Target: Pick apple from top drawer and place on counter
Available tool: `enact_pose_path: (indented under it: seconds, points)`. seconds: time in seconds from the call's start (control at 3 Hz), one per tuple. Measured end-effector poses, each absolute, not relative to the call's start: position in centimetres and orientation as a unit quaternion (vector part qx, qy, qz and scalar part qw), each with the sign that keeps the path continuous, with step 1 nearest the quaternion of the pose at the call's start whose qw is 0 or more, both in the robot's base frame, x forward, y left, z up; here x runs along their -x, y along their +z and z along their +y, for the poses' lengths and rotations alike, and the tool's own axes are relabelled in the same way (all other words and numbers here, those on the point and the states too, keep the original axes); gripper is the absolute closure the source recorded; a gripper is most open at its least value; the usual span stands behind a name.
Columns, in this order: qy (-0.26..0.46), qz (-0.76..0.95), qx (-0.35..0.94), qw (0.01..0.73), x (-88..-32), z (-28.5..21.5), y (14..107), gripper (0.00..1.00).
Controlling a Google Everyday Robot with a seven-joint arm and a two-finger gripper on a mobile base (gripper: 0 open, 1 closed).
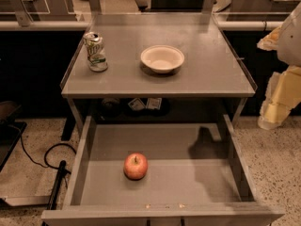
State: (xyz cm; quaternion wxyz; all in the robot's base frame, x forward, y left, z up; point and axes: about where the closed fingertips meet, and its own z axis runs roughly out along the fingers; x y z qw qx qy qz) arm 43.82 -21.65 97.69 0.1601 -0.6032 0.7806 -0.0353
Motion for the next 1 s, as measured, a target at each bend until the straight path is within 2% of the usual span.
enact_pose_path:
  seconds: [0.33, 1.0]
  points:
    - [-0.035, 0.782, 0.601, 0.164, -43.7, -21.2, 97.2, 0.00]
    - [0.051, 0.791, 0.579, 0.190, -42.9, -17.3, 90.1, 0.00]
